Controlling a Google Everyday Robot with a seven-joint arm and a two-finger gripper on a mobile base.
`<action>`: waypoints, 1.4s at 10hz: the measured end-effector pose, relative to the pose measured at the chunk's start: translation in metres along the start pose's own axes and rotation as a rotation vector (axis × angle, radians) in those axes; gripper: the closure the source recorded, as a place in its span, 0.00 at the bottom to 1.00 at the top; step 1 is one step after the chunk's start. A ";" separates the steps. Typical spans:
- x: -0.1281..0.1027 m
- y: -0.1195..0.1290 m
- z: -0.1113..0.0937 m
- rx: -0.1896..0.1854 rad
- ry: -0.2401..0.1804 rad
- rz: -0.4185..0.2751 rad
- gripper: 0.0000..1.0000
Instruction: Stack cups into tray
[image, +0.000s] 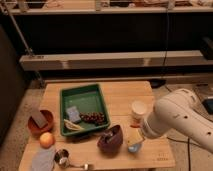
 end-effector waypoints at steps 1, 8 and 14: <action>0.000 0.000 0.000 0.000 0.000 0.000 0.20; 0.000 0.000 0.000 0.000 0.000 0.000 0.20; -0.006 0.012 0.012 -0.016 -0.022 0.060 0.20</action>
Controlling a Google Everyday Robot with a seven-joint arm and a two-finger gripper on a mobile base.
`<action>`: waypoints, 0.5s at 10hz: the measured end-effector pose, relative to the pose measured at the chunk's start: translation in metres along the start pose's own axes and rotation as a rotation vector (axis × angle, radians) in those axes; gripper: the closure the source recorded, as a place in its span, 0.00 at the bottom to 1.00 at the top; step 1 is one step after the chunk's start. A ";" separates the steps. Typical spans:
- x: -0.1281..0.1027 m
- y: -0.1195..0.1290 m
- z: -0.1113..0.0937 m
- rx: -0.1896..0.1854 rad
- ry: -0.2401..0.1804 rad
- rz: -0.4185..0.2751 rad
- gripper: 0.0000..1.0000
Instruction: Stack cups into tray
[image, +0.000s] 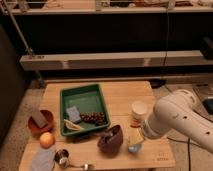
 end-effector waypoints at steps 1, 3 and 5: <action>-0.008 0.016 0.009 -0.020 -0.013 0.048 0.20; -0.006 0.015 0.010 -0.019 -0.013 0.046 0.20; -0.007 0.017 0.010 -0.019 -0.012 0.050 0.20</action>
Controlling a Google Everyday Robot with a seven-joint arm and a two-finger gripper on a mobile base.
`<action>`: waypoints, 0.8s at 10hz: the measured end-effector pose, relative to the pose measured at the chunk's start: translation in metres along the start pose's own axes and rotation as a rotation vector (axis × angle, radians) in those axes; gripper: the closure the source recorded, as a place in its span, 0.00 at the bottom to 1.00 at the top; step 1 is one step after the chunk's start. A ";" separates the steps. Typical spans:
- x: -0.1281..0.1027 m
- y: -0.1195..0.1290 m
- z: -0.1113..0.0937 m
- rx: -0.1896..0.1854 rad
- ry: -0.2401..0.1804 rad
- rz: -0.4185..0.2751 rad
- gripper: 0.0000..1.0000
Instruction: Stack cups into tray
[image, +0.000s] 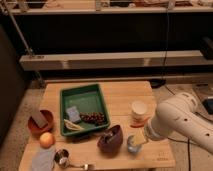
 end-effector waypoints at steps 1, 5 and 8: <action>0.000 0.000 0.000 0.000 0.000 0.000 0.20; -0.005 0.015 0.015 0.000 -0.031 0.041 0.20; -0.017 0.055 0.040 0.002 -0.063 0.094 0.20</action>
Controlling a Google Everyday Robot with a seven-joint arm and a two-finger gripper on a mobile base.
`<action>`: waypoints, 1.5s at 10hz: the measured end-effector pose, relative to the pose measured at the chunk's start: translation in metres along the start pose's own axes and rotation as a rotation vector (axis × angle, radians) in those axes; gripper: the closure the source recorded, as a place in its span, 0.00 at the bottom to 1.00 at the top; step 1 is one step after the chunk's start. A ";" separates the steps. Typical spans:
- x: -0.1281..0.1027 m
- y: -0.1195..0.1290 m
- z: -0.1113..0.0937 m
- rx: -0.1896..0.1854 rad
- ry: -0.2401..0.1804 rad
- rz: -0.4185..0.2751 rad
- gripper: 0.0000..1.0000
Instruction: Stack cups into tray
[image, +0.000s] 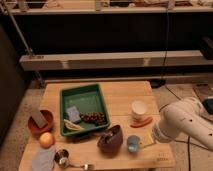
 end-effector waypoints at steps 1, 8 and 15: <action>0.000 0.005 0.012 -0.001 -0.009 0.002 0.20; 0.017 -0.002 0.047 -0.016 -0.008 0.004 0.20; 0.036 0.000 0.065 -0.045 -0.033 0.018 0.20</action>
